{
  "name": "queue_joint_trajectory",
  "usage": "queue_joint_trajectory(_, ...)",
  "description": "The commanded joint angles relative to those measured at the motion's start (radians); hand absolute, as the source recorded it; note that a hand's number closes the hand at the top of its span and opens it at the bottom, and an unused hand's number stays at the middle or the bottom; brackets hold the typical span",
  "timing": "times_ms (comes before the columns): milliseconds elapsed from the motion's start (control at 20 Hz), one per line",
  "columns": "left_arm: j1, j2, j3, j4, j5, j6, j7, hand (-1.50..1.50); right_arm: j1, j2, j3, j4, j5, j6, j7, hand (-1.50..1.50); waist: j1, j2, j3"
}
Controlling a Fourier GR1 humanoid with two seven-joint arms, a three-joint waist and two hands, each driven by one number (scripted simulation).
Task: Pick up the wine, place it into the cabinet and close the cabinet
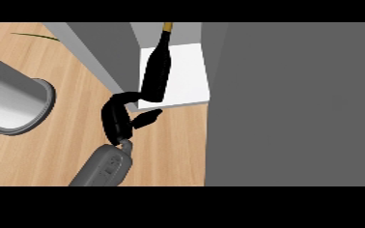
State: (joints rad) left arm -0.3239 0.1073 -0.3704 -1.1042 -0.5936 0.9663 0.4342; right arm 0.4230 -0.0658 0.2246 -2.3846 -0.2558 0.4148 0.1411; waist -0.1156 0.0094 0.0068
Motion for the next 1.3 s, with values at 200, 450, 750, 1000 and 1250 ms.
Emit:
queue_joint_trajectory(200,-0.237,-0.103,-0.006,-0.045,0.096,0.007,-0.08,-1.5,0.012,0.001,0.001,-0.037,-0.009,-0.017,0.018,-1.5,-0.002,0.002,-0.012)
queue_joint_trajectory(450,-0.199,-0.105,-0.003,-0.131,0.197,-0.017,-0.137,-1.5,0.045,-0.008,-0.003,-0.067,-0.02,-0.018,0.018,-1.5,0.008,-0.007,-0.013)
queue_joint_trajectory(750,-0.176,-0.106,-0.038,-0.187,0.312,-0.056,-0.206,-1.5,0.039,0.001,0.008,-0.067,-0.001,-0.038,0.021,-1.5,0.033,-0.008,-0.015)
queue_joint_trajectory(1000,-0.189,-0.107,-0.022,-0.204,0.468,-0.151,-0.383,-1.5,0.08,-0.017,-0.013,-0.132,-0.014,-0.048,0.028,-1.5,0.062,-0.004,-0.011)
queue_joint_trajectory(1250,-0.146,-0.107,-0.099,-0.263,0.621,-0.202,-0.5,-1.5,0.08,-0.007,0.015,-0.169,0.011,-0.103,0.077,-1.5,0.09,-0.01,-0.008)
